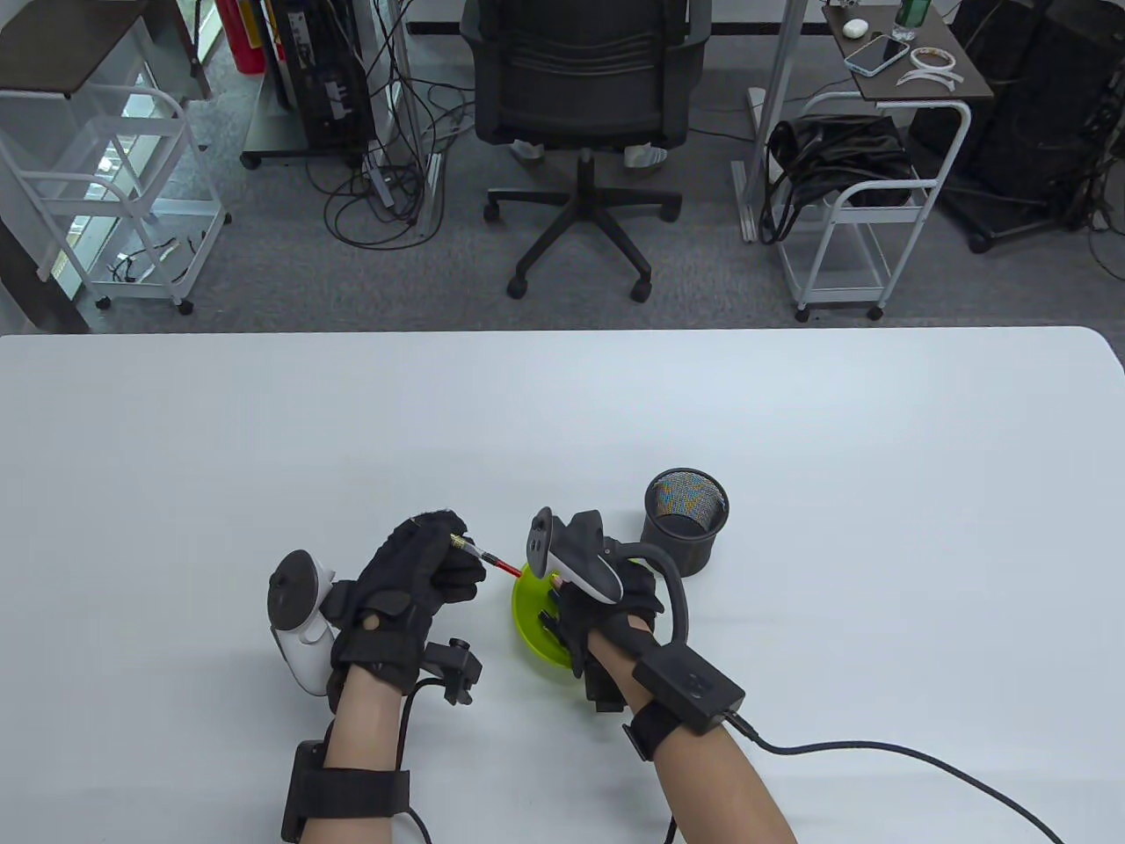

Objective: Assemble fountain pens from components

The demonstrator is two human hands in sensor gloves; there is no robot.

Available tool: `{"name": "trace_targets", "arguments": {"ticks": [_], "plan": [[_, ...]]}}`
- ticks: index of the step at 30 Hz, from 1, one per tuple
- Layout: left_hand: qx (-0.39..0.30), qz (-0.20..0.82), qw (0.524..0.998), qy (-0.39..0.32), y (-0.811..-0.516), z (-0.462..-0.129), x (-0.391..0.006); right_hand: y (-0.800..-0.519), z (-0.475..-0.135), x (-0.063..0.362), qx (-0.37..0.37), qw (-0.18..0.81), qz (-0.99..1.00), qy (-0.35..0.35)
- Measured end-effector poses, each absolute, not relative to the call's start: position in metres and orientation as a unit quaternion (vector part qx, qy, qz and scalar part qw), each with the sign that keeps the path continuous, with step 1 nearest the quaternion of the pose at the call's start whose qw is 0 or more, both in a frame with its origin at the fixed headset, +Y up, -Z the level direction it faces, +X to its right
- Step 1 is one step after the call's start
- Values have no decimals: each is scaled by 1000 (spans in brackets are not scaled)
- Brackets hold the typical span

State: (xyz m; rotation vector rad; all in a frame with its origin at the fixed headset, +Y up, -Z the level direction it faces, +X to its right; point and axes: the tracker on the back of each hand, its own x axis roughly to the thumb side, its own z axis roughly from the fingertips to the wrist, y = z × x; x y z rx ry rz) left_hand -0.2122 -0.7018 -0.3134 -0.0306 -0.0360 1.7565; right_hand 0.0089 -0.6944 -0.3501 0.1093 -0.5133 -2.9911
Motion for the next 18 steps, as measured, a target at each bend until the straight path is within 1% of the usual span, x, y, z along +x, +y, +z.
{"name": "trace_targets", "arguments": {"ticks": [13,18], "plan": [[-16,766,642,-15,-702,-314,-212,-680,-345,14,-6,-38,-985,-168],[-18,769,639,-19,-702,-313,-210,-668,-336,18,-30,-70,-986,-147]]}}
